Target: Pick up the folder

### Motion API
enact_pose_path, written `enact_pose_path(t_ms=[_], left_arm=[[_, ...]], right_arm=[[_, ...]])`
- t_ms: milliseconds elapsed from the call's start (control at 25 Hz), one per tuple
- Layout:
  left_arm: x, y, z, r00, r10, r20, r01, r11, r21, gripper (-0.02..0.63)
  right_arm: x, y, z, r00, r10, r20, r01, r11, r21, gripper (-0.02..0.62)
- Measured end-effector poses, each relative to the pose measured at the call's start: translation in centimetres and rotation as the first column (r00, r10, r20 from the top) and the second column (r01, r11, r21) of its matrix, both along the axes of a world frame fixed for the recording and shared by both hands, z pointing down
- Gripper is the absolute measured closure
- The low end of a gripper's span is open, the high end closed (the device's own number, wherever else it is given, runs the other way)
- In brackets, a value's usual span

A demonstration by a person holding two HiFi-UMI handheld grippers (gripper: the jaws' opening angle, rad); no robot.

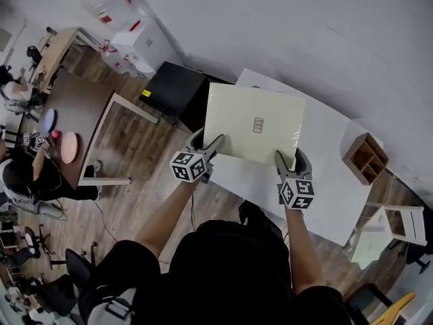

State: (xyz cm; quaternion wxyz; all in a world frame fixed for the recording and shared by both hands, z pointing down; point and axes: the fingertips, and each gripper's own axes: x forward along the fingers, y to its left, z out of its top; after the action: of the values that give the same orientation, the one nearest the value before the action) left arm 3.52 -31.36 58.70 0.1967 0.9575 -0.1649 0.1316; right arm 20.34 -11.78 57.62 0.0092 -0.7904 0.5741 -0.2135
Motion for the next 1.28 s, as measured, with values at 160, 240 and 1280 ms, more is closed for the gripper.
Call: enact_pose_path(t_ms=[160,240,1280], left_arm=[[-4.1,2.7,-3.6,0.997,-0.042,-0.063,0.045,0.998,0.054,0.281],[-6.8,4.3,-5.5,0.996,-0.048,-0.079,0.054,0.995,0.081,0.281],[-23.2,19.9,-14.2,0.95,0.01,-0.312,0.041,0.987,0.155,0.281]], right_arm=[[-3.5,2.1,-3.2,0.999,-0.024,-0.047,0.027,0.998,0.059,0.291],[-6.2,3.4,-4.5,0.998,-0.031,-0.063,0.036,0.996,0.084,0.291],[-24.1,20.1,-15.7,0.949,0.068,-0.308,-0.008,0.981,0.191,0.291]])
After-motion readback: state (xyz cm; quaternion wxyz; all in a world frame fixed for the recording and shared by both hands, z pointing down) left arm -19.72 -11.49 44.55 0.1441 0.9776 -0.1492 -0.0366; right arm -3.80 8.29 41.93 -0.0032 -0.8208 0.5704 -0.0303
